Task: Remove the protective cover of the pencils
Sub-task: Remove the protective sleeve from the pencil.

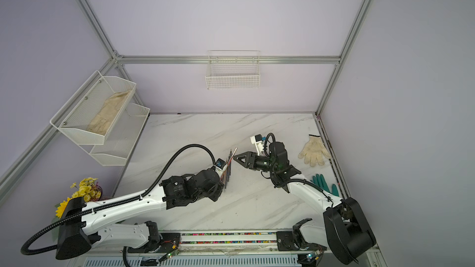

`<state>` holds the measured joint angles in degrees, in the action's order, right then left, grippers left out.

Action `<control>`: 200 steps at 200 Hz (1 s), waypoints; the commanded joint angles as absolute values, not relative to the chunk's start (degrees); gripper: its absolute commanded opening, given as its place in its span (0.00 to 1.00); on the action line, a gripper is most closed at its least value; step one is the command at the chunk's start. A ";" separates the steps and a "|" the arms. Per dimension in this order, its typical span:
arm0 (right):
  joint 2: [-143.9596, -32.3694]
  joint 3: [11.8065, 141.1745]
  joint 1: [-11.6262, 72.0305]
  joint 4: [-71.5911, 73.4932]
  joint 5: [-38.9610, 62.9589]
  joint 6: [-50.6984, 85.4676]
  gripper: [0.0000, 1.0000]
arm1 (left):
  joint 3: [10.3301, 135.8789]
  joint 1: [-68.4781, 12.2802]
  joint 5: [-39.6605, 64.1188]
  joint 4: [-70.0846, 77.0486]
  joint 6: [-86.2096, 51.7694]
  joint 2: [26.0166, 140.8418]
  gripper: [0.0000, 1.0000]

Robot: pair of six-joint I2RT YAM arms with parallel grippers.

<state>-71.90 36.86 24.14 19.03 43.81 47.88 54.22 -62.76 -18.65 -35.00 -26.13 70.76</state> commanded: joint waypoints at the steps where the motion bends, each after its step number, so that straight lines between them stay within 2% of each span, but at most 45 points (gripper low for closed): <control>1: -71.43 38.06 23.98 19.16 44.89 47.40 0.52 | 53.48 -62.66 -18.11 -33.86 -26.98 71.17 0.00; 79: -69.70 38.06 23.92 19.17 45.28 47.06 0.49 | 54.49 -62.71 -16.77 -33.31 -26.17 72.89 0.00; 111: -70.42 38.53 23.82 19.25 44.68 47.40 0.41 | 54.49 -62.79 -15.33 -33.31 -24.98 72.96 0.00; 176: -72.63 40.30 23.73 19.18 44.44 47.74 0.33 | 55.12 -62.71 -13.79 -33.30 -23.69 73.65 0.00; 200: -73.33 40.35 23.73 19.20 44.02 47.95 0.23 | 55.10 -62.71 -13.71 -33.32 -23.64 73.57 0.00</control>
<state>-72.58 39.00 23.99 18.79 44.42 47.57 54.22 -62.76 -14.72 -34.28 -24.84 73.63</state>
